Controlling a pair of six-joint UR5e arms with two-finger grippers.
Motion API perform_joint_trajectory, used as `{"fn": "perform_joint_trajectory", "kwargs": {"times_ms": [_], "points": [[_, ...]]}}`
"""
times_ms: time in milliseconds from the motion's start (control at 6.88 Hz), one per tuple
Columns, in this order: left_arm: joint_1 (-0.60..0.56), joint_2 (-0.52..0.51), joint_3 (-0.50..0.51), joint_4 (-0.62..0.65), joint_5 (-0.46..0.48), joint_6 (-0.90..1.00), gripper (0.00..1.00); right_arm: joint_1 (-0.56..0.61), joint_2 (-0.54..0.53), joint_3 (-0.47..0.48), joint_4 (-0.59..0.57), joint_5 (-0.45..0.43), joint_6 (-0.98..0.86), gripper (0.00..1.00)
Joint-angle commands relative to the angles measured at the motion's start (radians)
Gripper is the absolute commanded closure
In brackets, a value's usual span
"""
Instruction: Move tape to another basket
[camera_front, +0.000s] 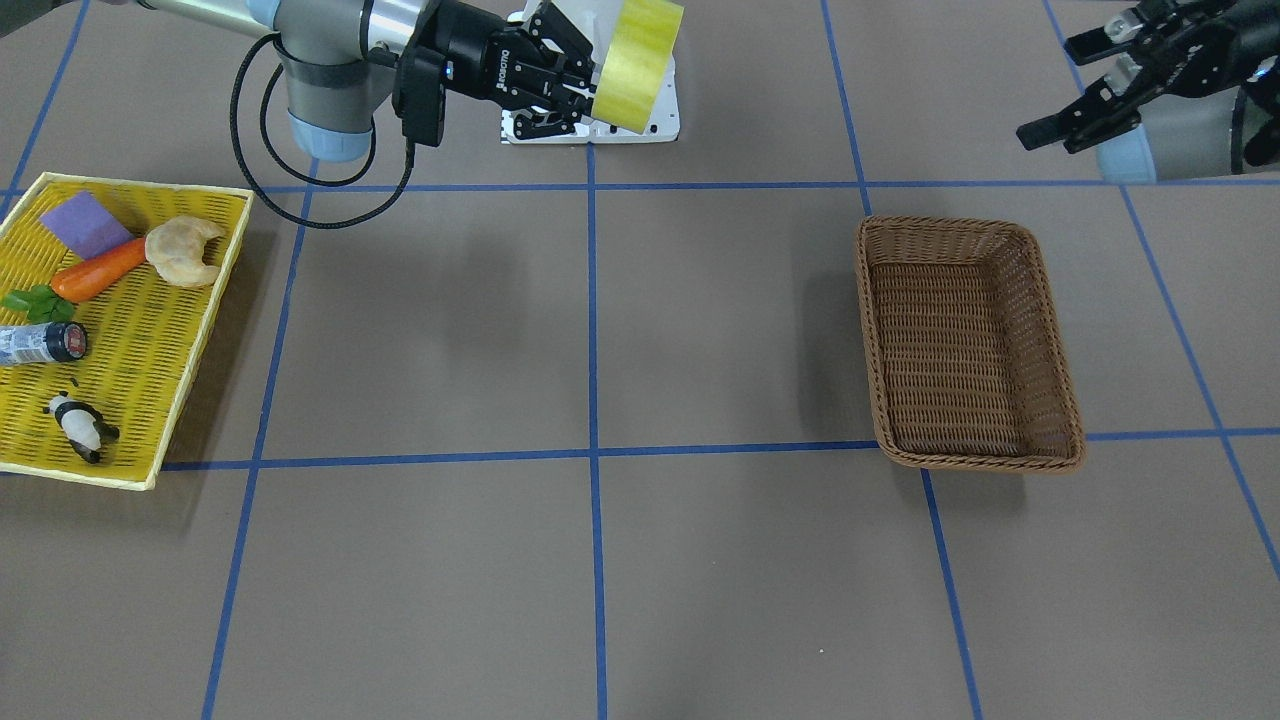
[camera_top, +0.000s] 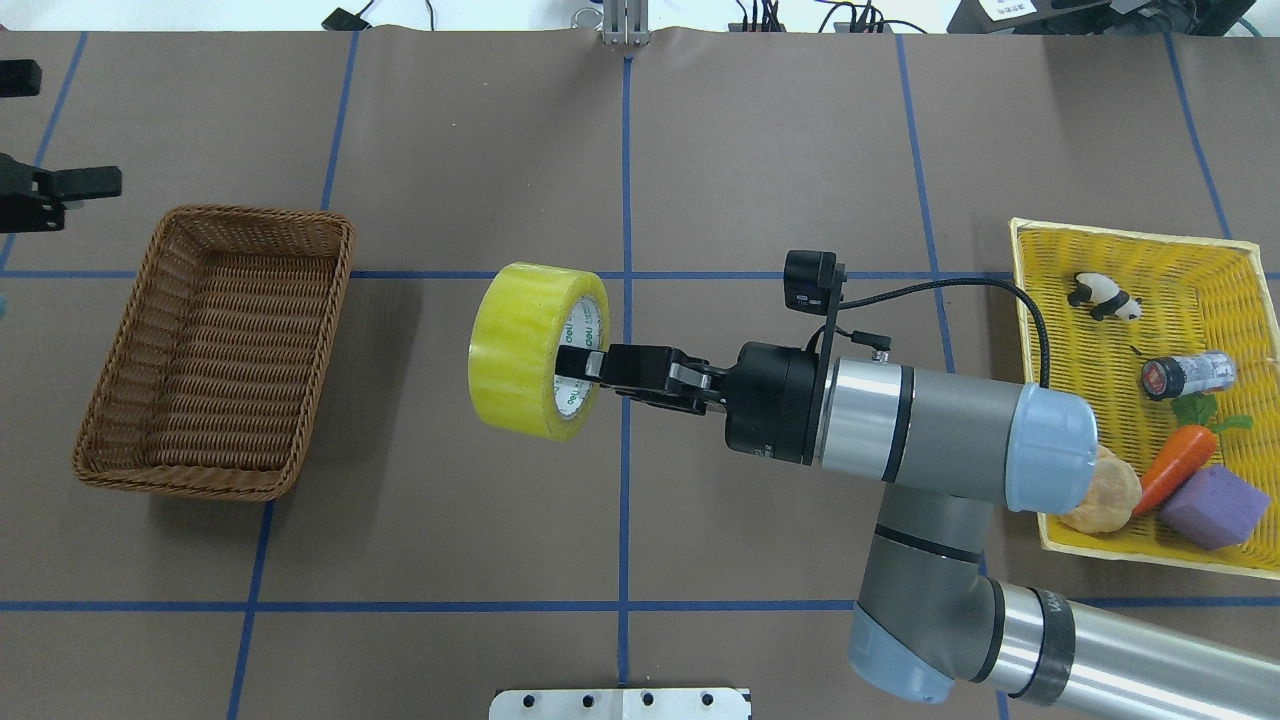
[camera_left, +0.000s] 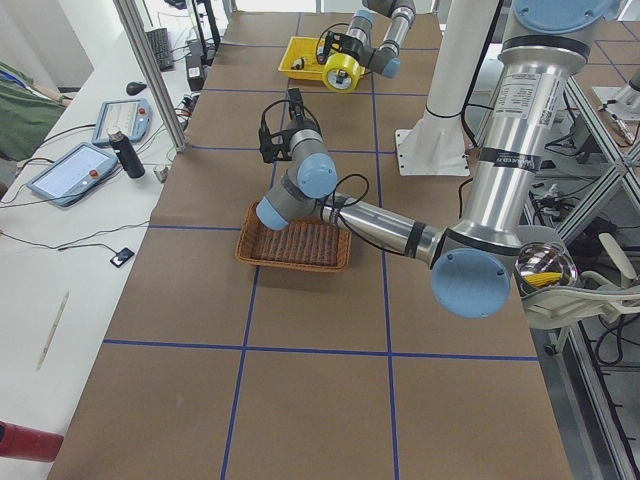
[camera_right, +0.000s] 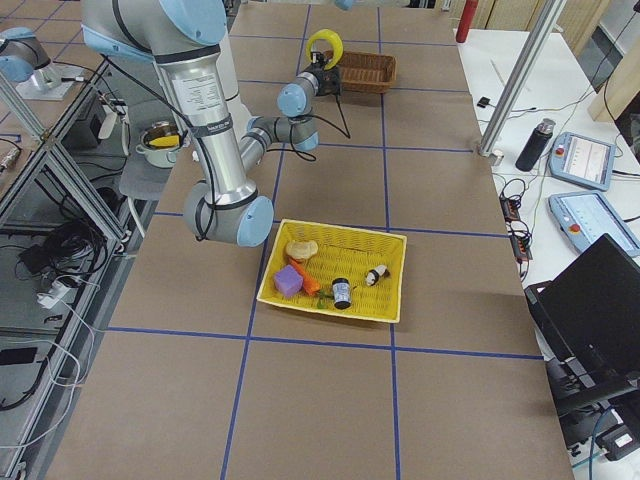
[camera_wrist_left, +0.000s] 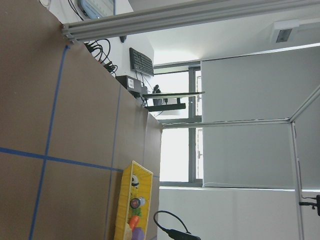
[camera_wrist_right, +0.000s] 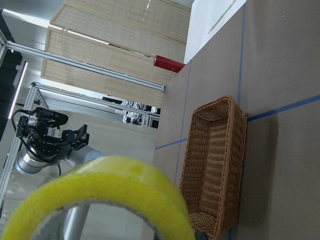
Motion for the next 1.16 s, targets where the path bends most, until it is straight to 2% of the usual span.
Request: {"fn": "perform_joint_trajectory", "kwargs": {"times_ms": [0,291,436,1017], "points": [[0.133,-0.057,-0.039,-0.011,0.092,-0.010,0.02,-0.007,0.009,0.037,0.005,0.009,0.006,1.00],[0.292,-0.097,-0.054,-0.011,0.267,-0.007,0.02,-0.022,0.006,0.048,0.060,0.012,0.012,1.00],[0.341,-0.110,-0.053,-0.007,0.312,-0.002,0.02,-0.021,0.006,0.048,0.069,0.047,0.012,1.00],[0.406,-0.156,-0.044,0.002,0.314,-0.004,0.02,-0.015,0.003,0.033,0.060,0.063,0.010,1.00]]}}
